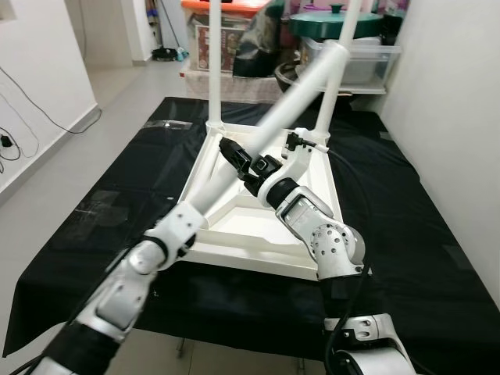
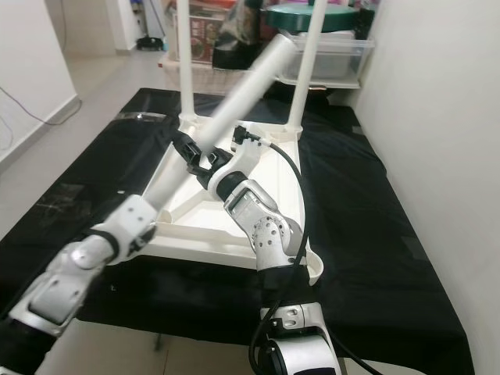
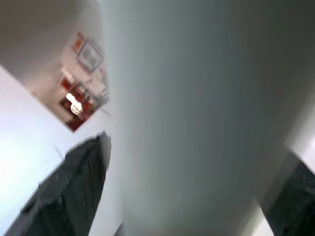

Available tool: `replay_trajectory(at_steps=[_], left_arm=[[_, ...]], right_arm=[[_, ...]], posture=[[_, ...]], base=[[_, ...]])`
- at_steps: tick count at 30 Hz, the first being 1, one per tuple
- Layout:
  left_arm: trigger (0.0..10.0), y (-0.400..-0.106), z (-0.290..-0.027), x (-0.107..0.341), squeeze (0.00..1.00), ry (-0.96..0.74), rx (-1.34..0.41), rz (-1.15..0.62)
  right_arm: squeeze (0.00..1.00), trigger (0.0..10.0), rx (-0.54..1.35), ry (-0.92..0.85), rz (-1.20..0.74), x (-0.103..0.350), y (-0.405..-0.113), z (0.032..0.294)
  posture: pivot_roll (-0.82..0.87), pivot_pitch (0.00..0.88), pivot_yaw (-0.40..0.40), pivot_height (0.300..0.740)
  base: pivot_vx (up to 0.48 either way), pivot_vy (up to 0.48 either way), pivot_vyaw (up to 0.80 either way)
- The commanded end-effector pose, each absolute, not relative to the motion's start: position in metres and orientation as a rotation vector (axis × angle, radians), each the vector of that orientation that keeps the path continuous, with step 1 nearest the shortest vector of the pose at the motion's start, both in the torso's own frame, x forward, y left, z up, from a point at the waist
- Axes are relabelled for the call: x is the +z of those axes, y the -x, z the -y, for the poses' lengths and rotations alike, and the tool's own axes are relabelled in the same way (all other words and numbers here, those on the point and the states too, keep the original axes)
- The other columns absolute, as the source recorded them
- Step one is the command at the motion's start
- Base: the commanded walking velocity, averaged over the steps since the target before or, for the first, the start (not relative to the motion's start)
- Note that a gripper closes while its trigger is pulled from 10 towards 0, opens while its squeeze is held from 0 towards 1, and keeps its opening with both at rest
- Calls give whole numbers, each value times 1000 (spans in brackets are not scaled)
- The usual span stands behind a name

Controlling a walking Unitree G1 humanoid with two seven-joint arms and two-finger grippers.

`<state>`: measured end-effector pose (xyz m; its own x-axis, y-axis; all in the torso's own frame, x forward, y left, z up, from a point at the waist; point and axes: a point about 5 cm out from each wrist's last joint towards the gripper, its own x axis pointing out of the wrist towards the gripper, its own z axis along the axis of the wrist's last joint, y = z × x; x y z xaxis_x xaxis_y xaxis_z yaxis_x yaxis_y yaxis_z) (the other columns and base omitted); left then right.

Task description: Building children table

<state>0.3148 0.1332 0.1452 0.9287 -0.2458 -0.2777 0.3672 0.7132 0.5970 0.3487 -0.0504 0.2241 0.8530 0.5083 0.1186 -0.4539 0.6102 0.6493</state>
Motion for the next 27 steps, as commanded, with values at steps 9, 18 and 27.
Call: replay_trajectory(at_steps=[9, 18, 27], left_arm=[[10000, -317, -103, 144, 0, -742, -430, -159], [10000, -317, -109, 141, 0, -771, -422, -166], [10000, -318, -127, 146, 1000, -741, -380, -151]], right_arm=[[0, 0, 451, -932, -147, 211, -340, 13], [0, 0, 425, -966, -126, 212, -338, 18], [0, 0, 440, -968, -99, 216, -338, 19]], posture=[[123, 0, -63, 740], [125, 0, -56, 740], [132, 0, -61, 740]], base=[[0, 0, 0], [0, 0, 0], [0, 0, 0]])
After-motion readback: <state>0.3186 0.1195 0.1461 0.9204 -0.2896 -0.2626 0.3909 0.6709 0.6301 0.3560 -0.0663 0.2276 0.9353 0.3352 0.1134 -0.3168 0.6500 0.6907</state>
